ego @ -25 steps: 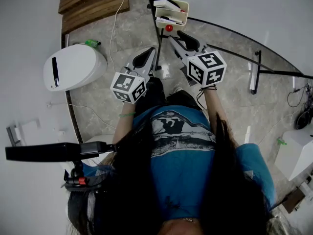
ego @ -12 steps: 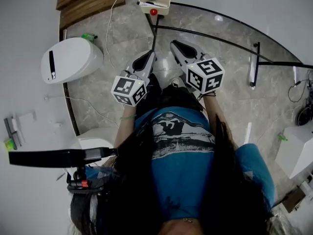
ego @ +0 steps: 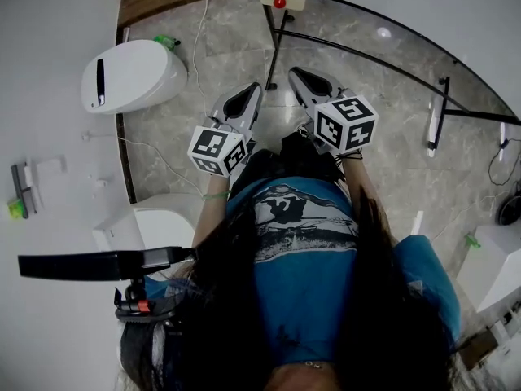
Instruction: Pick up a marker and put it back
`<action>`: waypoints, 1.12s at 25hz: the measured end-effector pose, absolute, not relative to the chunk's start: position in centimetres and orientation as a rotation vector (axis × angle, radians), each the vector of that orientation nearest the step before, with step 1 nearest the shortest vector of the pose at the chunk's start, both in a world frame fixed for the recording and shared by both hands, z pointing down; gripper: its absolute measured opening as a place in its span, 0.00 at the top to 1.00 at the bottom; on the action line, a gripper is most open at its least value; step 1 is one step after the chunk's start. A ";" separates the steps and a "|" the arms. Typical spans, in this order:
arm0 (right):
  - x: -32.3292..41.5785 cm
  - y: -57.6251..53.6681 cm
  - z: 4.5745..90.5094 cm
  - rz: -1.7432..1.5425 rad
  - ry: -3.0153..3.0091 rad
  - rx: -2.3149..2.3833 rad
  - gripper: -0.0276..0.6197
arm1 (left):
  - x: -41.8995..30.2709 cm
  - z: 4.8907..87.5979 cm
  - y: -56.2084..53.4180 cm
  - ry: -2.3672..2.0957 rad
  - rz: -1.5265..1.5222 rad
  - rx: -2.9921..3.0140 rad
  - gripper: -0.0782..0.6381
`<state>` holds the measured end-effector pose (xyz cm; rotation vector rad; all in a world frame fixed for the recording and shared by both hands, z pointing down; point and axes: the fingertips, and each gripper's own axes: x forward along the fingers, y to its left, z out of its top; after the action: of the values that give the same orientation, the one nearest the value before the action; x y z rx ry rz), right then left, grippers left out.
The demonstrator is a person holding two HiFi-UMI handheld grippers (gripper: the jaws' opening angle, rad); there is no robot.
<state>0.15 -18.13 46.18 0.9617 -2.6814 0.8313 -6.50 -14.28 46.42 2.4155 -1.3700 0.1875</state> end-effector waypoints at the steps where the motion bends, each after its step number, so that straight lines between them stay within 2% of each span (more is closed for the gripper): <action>1: -0.3 -17.9 46.3 0.835 -2.680 0.955 0.92 | -6.9 46.5 -13.8 -1.374 0.188 2.411 0.89; 8: -4.0 -13.7 46.4 0.843 -2.672 0.875 0.93 | -10.2 46.2 -9.0 -1.443 0.167 2.377 0.89; 18: -9.5 -0.1 45.8 0.852 -2.658 0.748 0.93 | -15.1 46.0 4.2 -1.507 0.109 2.305 0.89; 28: -9.2 7.8 48.4 0.873 -2.587 0.806 0.93 | -16.1 49.2 10.3 -1.443 0.072 2.282 0.89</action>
<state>-9.23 7.78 48.37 0.8056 -2.5873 0.8731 -16.11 10.25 49.17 2.2818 -1.4432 0.0725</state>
